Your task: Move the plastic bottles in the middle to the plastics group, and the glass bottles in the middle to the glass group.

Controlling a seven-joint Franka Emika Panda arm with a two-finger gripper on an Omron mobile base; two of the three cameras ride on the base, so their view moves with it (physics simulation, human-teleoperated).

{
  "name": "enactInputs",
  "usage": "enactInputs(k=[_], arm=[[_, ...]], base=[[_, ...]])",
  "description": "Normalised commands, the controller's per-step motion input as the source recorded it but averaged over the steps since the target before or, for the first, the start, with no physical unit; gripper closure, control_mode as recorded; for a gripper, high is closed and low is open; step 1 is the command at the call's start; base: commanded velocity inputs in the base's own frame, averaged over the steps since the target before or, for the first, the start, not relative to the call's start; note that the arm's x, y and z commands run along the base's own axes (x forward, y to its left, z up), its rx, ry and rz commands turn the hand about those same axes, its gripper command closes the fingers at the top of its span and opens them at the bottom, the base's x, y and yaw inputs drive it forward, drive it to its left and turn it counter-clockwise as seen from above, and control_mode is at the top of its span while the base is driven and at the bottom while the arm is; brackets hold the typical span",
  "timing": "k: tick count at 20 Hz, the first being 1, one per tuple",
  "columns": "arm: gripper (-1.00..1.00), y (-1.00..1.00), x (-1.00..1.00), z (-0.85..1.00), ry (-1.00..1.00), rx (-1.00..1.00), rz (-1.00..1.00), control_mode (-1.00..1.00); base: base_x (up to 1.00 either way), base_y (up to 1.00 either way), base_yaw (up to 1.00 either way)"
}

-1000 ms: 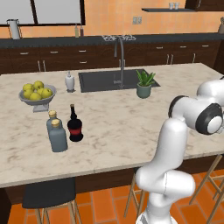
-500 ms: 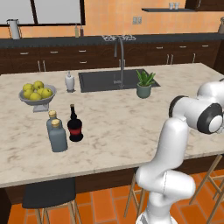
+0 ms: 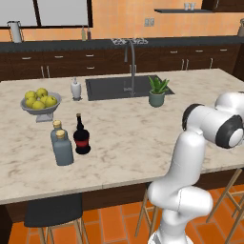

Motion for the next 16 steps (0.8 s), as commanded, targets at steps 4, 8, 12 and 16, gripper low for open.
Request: enactInputs(k=[4, 8, 12, 16], arm=[[1.00, 0.00, 0.04, -0.26, -0.05, -0.07, 0.00, -1.00], [1.00, 0.00, 0.06, -0.11, 0.01, -0.01, 0.00, -1.00], [1.00, -0.06, 0.15, 0.00, 0.15, 0.00, 0.00, -1.00], [1.00, -0.09, 0.07, 0.00, 0.11, 0.00, 0.00, -1.00]], base=[[0.00, 0.00, 0.00], [0.00, 0.00, 0.00], [0.00, 0.00, 0.00], [0.00, 0.00, 0.00]])
